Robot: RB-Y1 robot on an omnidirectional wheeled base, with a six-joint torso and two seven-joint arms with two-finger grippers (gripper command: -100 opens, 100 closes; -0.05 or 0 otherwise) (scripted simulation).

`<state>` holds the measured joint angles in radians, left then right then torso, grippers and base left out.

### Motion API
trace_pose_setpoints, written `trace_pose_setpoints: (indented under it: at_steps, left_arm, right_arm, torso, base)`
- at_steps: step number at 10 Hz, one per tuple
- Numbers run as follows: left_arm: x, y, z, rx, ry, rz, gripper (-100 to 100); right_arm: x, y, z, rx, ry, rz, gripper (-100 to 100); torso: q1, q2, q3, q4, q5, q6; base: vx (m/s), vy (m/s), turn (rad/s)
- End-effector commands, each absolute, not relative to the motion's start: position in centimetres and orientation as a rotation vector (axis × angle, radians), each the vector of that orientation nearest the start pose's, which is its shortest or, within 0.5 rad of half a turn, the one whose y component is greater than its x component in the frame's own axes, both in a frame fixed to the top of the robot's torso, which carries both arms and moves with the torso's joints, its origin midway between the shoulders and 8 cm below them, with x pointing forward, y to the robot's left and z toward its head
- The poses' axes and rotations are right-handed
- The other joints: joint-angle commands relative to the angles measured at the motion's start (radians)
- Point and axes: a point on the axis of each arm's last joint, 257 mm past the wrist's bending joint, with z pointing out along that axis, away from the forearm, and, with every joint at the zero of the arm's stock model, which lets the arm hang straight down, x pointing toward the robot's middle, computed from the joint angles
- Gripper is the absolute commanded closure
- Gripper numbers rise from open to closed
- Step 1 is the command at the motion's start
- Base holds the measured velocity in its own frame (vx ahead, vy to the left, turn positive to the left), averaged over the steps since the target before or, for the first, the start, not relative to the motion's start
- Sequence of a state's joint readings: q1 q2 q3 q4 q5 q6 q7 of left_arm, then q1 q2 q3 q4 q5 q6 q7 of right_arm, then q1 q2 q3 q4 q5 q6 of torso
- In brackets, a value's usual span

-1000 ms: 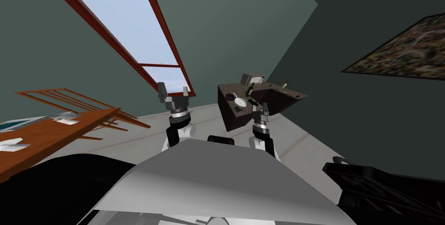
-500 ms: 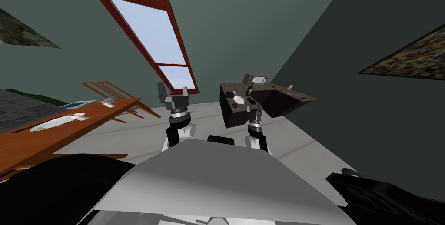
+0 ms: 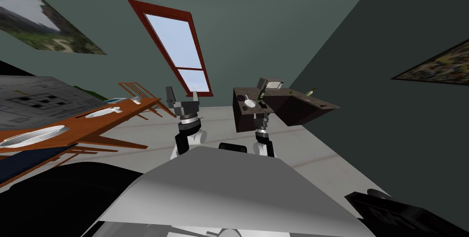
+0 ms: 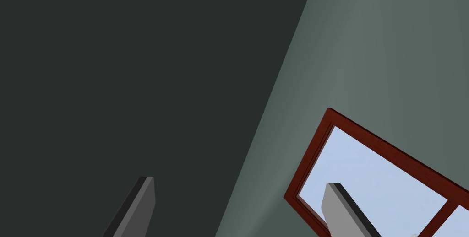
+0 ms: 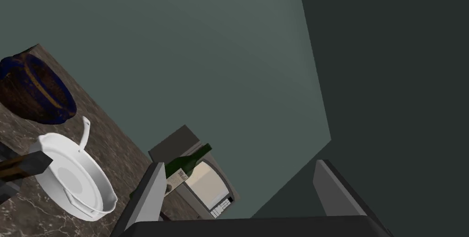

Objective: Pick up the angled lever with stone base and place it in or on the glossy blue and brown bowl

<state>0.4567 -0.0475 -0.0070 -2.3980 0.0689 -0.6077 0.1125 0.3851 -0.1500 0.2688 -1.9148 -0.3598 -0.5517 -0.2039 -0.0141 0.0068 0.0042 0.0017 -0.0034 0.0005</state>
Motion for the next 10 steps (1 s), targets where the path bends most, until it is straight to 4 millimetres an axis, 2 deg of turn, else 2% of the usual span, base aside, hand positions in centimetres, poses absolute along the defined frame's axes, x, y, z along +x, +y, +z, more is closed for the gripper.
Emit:
trace_pose_setpoints:
  at_steps: [1, 2, 3, 5, 6, 7, 8, 10]
  left_arm:
    - [29.3, 27.9, 10.4, -0.542, 0.316, -1.522, 0]
    - [29.3, 27.9, 10.4, -0.542, 0.316, -1.522, 0]
    - [29.3, 27.9, 10.4, -0.542, 0.316, -1.522, 0]
    - [29.3, 27.9, 10.4, -0.542, 0.316, -1.522, 0]
    - [29.3, 27.9, 10.4, -0.542, 0.316, -1.522, 0]
    - [29.3, 27.9, 10.4, -0.542, 0.316, -1.522, 0]
    - [29.3, 27.9, 10.4, -0.542, 0.316, -1.522, 0]
    - [29.3, 27.9, 10.4, -0.542, 0.316, -1.522, 0]
  right_arm:
    - [41.2, -19.4, -13.0, 1.220, 0.622, 1.934, -100]
    - [41.5, -18.7, -14.6, 1.281, 0.618, 1.966, -100]
    - [41.5, -18.7, -14.6, 1.285, 0.614, 1.972, -100]
    - [42.0, -17.2, -17.3, 1.404, 0.594, 2.040, -100]
    - [42.0, -17.2, -17.3, 1.407, 0.590, 2.045, -100]
    - [42.1, -16.5, -18.7, 1.472, 0.576, 2.077, -100]
    - [42.1, -16.5, -18.7, 1.472, 0.576, 2.077, -100]
    - [42.3, -15.0, -21.5, 1.601, 0.550, 2.126, -100]
  torso:
    - [0.000, 0.000, 0.000, 0.000, 0.000, 0.000]
    - [0.001, -0.001, -0.001, 0.000, 0.000, 0.000]
    - [0.002, -0.002, -0.001, -0.001, 0.000, 0.000]
    - [0.006, -0.006, -0.003, -0.001, 0.001, 0.000]
    - [0.006, -0.007, -0.004, -0.001, 0.001, 0.000]
    - [0.007, -0.008, -0.005, -0.002, 0.001, 0.000]
    - [0.007, -0.009, -0.005, -0.002, 0.002, 0.000]
    - [0.008, -0.010, -0.006, -0.002, 0.002, 0.000]
  base:
    - [-0.132, -0.159, 0.135]
    - [-0.113, -0.141, 0.102]
    - [-0.077, -0.087, 0.036]
    - [-0.058, -0.081, 0.082]
    - [-0.031, -0.061, 0.039]
    - [-0.025, -0.064, 0.034]
    - [-0.017, -0.048, 0.028]
    - [-0.011, -0.066, 0.050]
